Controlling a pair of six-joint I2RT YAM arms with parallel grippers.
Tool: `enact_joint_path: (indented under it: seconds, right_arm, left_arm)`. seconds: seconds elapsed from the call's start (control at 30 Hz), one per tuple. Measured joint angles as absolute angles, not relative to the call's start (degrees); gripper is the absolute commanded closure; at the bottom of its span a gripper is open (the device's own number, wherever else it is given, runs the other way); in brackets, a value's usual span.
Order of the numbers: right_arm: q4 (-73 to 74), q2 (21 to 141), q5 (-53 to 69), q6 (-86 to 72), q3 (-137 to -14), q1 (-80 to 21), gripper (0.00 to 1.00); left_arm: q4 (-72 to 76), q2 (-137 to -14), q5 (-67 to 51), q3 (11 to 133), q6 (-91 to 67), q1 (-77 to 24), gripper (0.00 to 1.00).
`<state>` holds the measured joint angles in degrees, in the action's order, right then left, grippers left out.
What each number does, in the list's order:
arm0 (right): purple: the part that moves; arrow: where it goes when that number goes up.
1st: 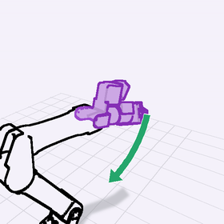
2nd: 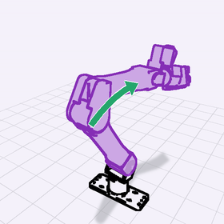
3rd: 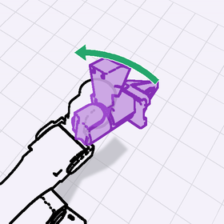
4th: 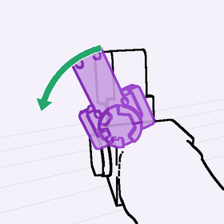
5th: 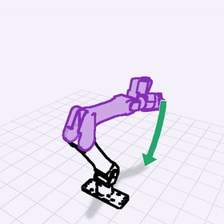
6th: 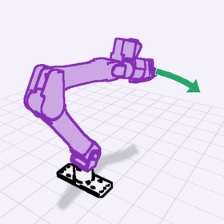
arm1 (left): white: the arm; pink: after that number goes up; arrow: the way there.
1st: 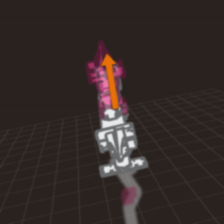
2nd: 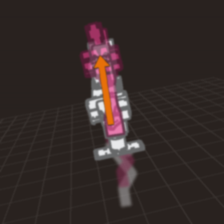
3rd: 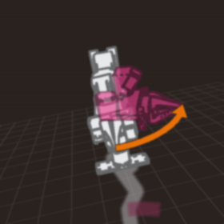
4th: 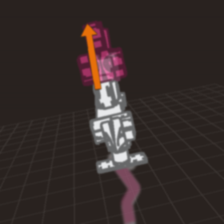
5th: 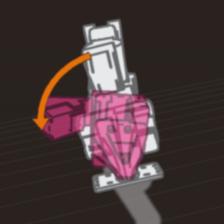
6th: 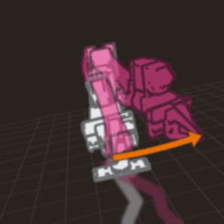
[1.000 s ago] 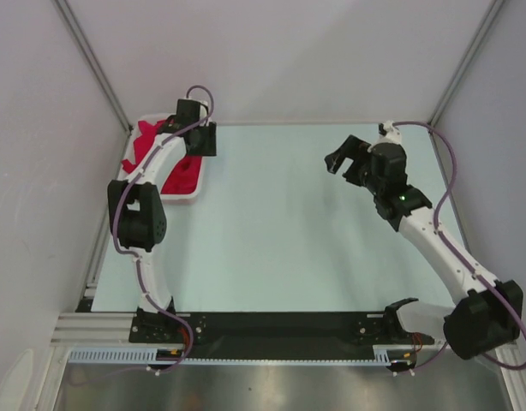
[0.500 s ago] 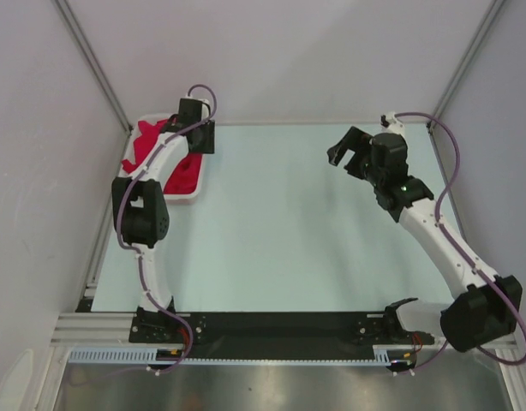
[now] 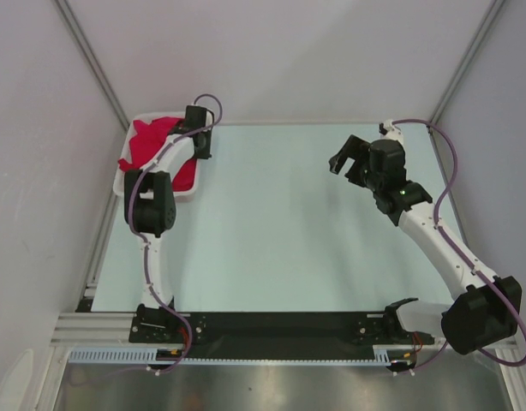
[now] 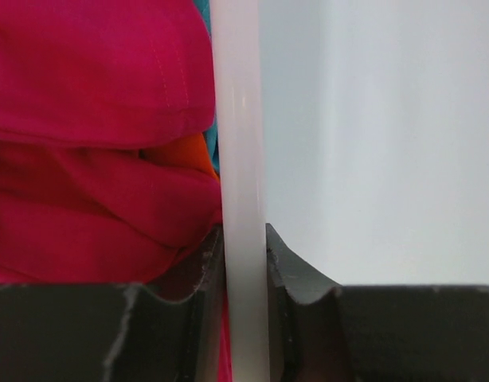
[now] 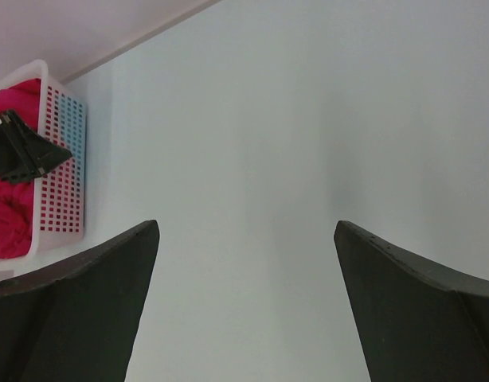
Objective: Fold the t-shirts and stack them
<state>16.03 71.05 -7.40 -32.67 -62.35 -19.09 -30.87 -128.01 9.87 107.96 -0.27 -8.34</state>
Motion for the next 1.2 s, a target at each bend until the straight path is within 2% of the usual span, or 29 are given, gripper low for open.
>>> enact_joint_path:
  seconds: [0.1,0.23,0.4,0.47,0.53,0.57,0.63,0.7,0.73,0.8,0.9,1.0,1.2]
  right_arm:
    - [16.05,71.05,-7.90,-32.49,-62.35,-19.09,0.00]
    - [16.23,71.05,-8.49,-32.47,-62.35,-18.98,0.00]
    - [16.40,71.05,-9.13,-32.25,-62.35,-18.87,0.00]
    - [16.49,71.05,-9.23,-31.86,-62.35,-18.74,0.00]
    - [16.82,71.05,-9.23,-31.44,-62.37,-18.65,0.00]
    - [17.15,71.05,-9.21,-31.35,-62.37,-18.63,0.00]
    - [18.06,71.05,-8.93,-31.03,-62.48,-18.63,0.00]
    - [18.96,71.05,-8.51,-30.70,-62.61,-18.68,0.00]
    - [19.38,71.05,-8.21,-30.35,-62.72,-18.72,0.00]
    - [19.92,70.85,-7.75,-29.78,-62.74,-18.98,0.00]
    - [21.26,69.63,-6.66,-28.58,-62.74,-19.77,0.00]
    - [21.32,66.15,-5.32,-27.20,-62.24,-20.69,0.00]
    - [13.93,56.62,-4.03,-27.09,-55.44,-20.16,0.00]
  left_arm:
    - [-30.72,-128.95,9.58,109.32,1.32,-6.94,0.82]
    - [-30.52,-129.19,8.34,109.60,4.93,-4.93,0.83]
    - [-30.65,-129.73,6.20,110.69,6.13,-2.98,0.79]
    - [-30.81,-130.04,5.78,111.31,6.13,-2.42,0.75]
    - [-31.24,-130.17,5.78,112.03,6.09,-2.11,0.68]
    - [-31.68,-130.19,5.74,112.46,6.02,-2.04,0.61]
    - [-32.73,-130.19,5.08,113.32,5.34,-1.83,0.41]
    - [-33.10,-129.73,4.56,113.67,4.29,-1.85,0.34]
    - [-33.54,-129.19,4.40,113.67,3.84,-1.85,0.27]
    - [-34.57,-127.22,4.34,113.58,2.94,-1.98,0.21]
    - [-35.31,-120.77,4.08,112.31,1.50,-2.24,0.15]
    - [-34.94,-108.55,2.48,107.94,-1.15,-2.52,0.01]
    - [-28.36,-75.55,0.89,89.17,-4.80,-2.59,0.00]
